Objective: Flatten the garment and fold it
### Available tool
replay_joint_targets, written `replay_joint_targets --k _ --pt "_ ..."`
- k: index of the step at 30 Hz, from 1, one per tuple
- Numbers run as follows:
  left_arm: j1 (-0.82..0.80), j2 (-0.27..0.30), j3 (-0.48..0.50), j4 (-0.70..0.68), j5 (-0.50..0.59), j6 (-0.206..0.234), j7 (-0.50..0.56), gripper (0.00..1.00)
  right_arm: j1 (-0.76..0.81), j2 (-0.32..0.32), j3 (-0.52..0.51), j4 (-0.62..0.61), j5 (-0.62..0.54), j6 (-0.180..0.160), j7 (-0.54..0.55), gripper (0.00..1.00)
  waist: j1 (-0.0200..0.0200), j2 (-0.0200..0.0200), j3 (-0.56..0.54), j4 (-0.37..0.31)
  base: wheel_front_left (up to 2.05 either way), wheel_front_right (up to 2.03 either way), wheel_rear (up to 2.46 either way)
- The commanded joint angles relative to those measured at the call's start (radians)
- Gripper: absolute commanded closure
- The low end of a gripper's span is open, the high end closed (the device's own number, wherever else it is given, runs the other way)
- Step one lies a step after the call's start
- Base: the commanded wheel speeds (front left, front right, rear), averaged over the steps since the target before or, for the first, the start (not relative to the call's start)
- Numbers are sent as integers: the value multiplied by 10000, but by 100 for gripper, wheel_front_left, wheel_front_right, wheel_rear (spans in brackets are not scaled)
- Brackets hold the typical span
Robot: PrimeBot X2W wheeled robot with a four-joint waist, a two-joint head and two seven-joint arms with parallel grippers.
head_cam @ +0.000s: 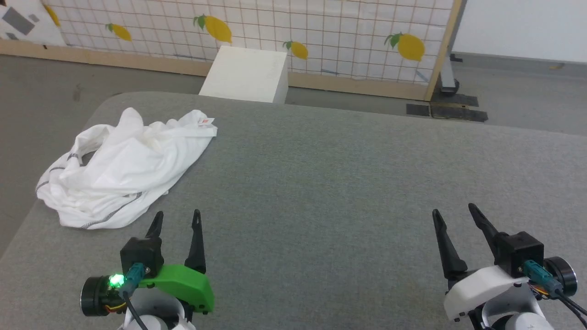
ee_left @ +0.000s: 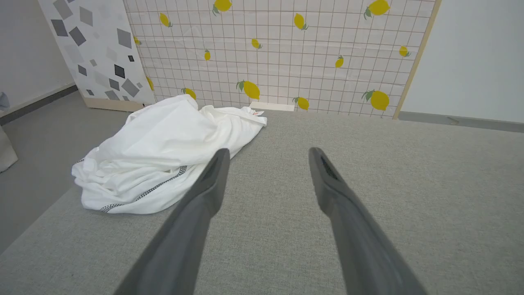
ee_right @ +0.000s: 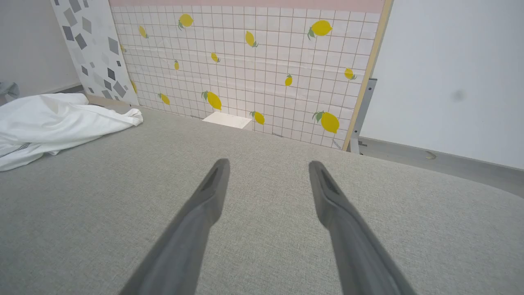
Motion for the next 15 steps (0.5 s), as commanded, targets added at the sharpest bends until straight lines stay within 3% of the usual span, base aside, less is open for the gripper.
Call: replay_joint_targets --k 1,15 --pt "-171 82 -30 70 -79 72 -117 0 -191 10 13 62 79 -5 -134 0 0 0 -11 218 0 0 0" --pt "-141 270 -122 208 -360 290 -404 0 -288 14 84 296 187 -6 -351 0 0 0 -65 1029 0 0 0"
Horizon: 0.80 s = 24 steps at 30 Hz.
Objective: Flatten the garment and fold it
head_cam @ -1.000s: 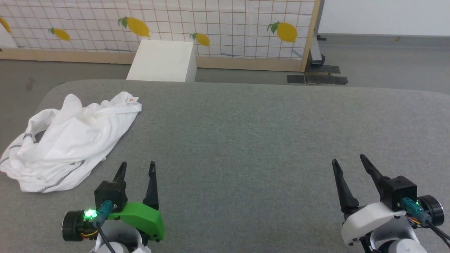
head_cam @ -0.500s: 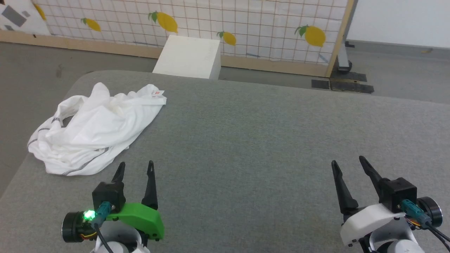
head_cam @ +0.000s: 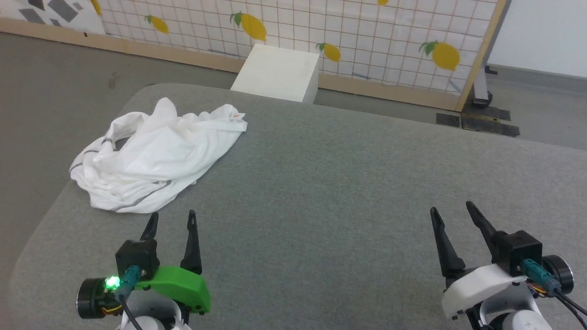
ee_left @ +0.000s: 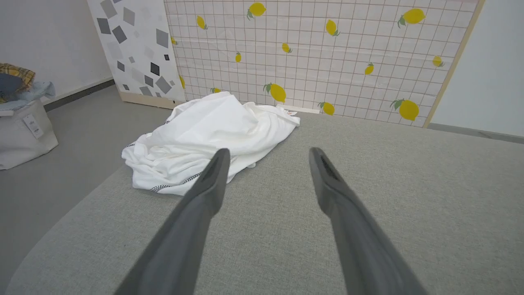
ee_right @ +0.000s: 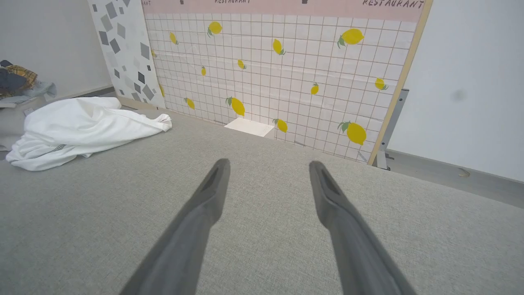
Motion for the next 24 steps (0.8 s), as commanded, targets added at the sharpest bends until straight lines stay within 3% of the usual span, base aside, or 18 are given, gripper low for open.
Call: replay_joint_targets --k 1,24 --pt "-142 84 -44 73 -144 109 -120 0 -150 14 27 63 80 -6 -106 0 0 0 -12 160 0 0 0" --pt "-85 271 -187 422 -707 522 -593 0 -292 21 153 215 0 -9 -244 0 0 0 -1 1278 0 0 0"
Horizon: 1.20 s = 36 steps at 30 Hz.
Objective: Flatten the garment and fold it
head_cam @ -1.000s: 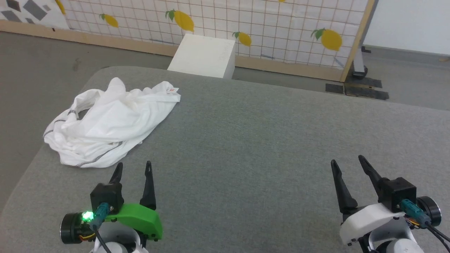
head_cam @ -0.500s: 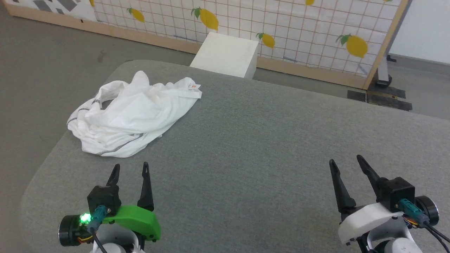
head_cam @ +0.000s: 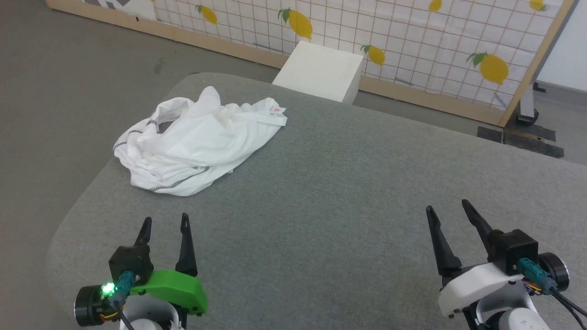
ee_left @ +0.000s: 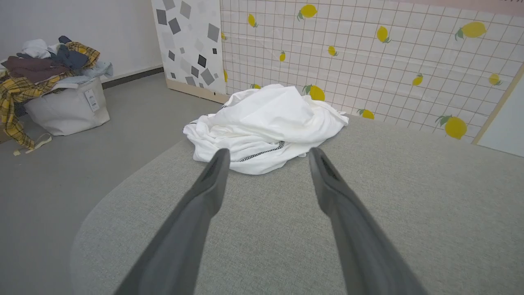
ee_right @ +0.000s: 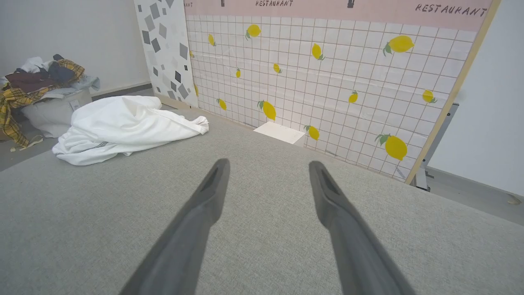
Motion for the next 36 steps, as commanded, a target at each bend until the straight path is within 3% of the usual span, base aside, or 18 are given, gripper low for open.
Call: replay_joint_targets --k 1,36 --pt "-83 82 -37 72 -121 81 -102 0 -175 17 20 47 -1 -9 -86 0 0 0 2 121 0 0 0" --pt "-188 421 -427 737 -1076 665 -817 0 -358 26 124 400 235 -13 -437 0 0 0 -8 1606 0 0 0"
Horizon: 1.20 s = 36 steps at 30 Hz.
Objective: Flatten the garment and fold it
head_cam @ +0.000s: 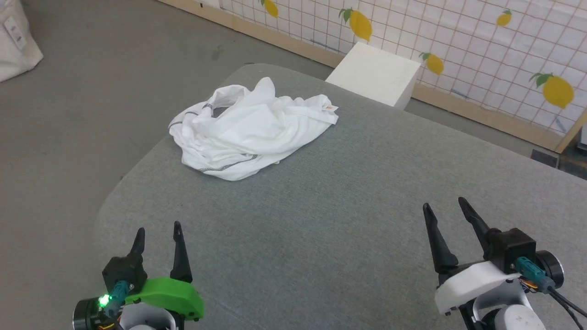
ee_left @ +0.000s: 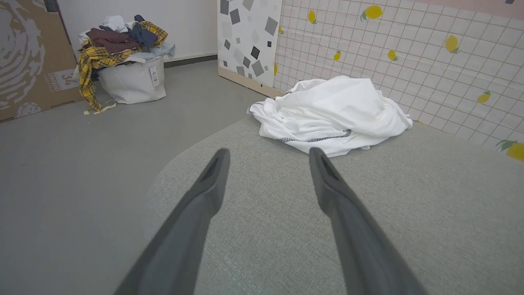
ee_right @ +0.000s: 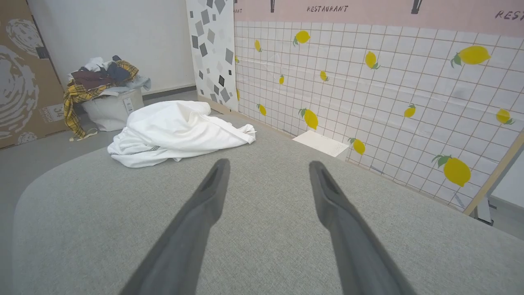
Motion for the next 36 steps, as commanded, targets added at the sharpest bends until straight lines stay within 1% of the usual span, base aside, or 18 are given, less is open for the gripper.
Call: replay_joint_targets --k 1,14,20,23,27,31,36 --pt "-187 94 -43 70 -83 75 -121 0 -158 21 15 52 60 -14 -89 0 0 0 7 105 0 0 0" --pt "-261 253 -205 319 -448 291 -387 0 -261 24 75 179 117 -15 -216 0 0 0 35 592 0 0 0" --pt "-338 262 -259 306 -488 248 -377 0 -268 24 61 157 102 -15 -212 0 0 0 119 548 0 0 0" --pt "-607 298 -309 314 -652 -9 -292 0 -329 24 77 94 71 -15 -178 0 0 0 287 481 0 0 0" --pt "-1741 450 -435 490 -917 -545 271 0 -583 24 138 -179 -137 -15 -20 0 0 0 932 232 0 0 0" --pt "-3449 663 -261 916 -1371 -982 1031 0 -986 24 199 -556 -392 -15 232 0 0 0 1987 -269 0 0 0" --pt "-5538 1002 192 1844 -2217 -1465 2176 0 -1613 24 374 -854 -729 -15 420 0 0 0 3474 -1075 0 0 0"
